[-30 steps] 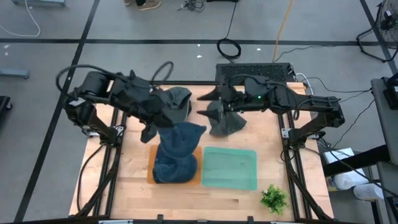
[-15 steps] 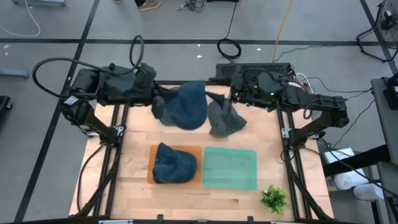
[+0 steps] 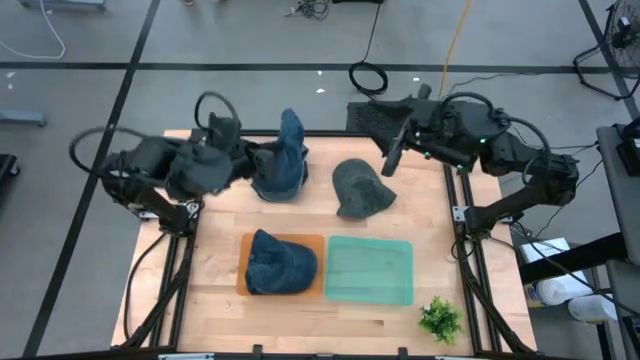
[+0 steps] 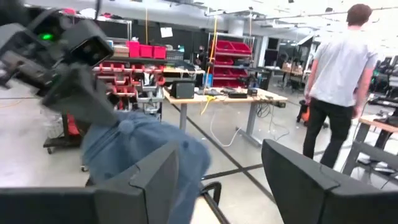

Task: Pick & Place hat
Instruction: Put the blue cap into the orange bin

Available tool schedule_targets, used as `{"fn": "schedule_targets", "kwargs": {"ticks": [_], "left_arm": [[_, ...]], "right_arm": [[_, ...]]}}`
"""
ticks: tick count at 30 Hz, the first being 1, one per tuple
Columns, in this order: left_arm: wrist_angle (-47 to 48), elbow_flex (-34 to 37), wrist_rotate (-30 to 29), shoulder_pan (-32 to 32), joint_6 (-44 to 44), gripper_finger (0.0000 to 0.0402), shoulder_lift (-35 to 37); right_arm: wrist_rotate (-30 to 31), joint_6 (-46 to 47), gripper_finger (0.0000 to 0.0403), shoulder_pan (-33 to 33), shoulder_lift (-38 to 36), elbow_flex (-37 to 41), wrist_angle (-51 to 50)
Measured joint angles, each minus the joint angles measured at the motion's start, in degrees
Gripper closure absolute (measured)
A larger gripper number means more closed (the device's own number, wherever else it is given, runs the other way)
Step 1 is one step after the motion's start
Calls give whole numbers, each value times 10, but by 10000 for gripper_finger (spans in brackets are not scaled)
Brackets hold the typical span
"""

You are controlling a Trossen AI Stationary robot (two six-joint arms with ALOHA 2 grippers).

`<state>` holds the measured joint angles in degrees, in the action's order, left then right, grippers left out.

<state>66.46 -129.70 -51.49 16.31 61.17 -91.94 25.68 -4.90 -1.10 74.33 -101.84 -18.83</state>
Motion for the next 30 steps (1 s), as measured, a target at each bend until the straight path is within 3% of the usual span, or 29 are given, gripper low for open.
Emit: {"fn": "schedule_targets", "kwargs": {"ticks": [9, 17, 21, 26, 30], "left_arm": [[-38, 69, -148, 83, 145, 398, -9], [-72, 198, -294, 154, 311, 398, -9], [-178, 283, -348, 173, 313, 398, -8], [-332, 380, -379, 182, 279, 398, -8], [-396, 436, -386, 192, 264, 398, -8]], "right_arm": [[0, -19, 187, 0, -12, 0, 1], [-2, -21, 187, 0, -12, 0, 1], [-2, -35, 186, 0, -12, 0, 1], [-2, -37, 188, 0, -12, 0, 1], [-2, -37, 190, 0, -11, 0, 1]]}}
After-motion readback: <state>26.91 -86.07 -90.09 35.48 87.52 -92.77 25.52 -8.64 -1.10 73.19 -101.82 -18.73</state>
